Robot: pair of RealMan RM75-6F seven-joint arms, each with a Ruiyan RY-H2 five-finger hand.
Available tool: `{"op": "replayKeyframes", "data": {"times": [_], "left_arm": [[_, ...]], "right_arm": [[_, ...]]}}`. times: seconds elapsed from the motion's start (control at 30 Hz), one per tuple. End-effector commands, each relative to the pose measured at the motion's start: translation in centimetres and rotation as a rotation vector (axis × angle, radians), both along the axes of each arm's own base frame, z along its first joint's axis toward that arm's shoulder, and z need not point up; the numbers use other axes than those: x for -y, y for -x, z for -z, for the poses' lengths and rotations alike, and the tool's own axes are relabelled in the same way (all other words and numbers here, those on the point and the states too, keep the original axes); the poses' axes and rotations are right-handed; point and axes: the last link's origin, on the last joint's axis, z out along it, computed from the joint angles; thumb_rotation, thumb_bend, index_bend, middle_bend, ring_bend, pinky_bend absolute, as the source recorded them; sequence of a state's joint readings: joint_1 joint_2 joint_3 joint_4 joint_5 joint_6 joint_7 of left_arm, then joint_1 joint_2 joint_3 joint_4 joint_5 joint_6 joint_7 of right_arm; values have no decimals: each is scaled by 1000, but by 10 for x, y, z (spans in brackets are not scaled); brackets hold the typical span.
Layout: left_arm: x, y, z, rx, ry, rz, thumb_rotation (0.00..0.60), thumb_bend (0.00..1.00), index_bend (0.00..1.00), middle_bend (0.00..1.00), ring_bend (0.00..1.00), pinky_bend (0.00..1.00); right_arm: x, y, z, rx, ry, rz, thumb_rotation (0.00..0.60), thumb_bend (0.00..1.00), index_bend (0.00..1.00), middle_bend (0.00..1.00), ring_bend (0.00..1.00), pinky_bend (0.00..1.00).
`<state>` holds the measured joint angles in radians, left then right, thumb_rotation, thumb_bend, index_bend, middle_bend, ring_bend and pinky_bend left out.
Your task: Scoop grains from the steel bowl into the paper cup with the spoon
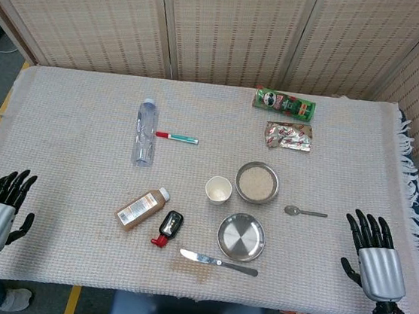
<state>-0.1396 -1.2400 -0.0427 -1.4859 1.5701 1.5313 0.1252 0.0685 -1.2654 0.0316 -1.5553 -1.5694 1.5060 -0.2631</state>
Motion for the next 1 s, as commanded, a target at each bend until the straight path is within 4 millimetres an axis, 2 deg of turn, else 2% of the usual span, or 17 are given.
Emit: {"op": "replayKeyframes", "data": {"times": [0.03,0.17,0.23,0.33,0.53,0.8,1.0], "left_arm": [[1,-1,0,1,0,3,600,433,0,0,0,119],[2,-2,2,-8,8,7,600,431,0,0,0,119],[2,-2,3,-13,13,6,600,432,0,0,0,120],[1,-1,5,-15,27,4,600,432,0,0,0,119],[0,-1,6,-17,53,-2,600,431,0,0,0,119],[0,2,7,-28,76,-22,600,431,0,0,0,119],[2,-1,6,-21,86,-13,600,431,0,0,0,119]], "right_arm": [[3,2,0,1,9,11,600,152,1,0,0,0],[7,4,4,-11,22,28,600,152,21,0,0,0],[16,4,9,-12,29,38,600,153,74,0,0,0],[43,3,21,-22,17,55,600,166,178,54,0,0],[100,-1,54,-38,-34,108,600,204,398,241,23,14],[130,3,84,-24,-20,148,600,219,489,309,83,14],[140,3,104,-46,-33,207,600,220,457,312,87,14]]}}
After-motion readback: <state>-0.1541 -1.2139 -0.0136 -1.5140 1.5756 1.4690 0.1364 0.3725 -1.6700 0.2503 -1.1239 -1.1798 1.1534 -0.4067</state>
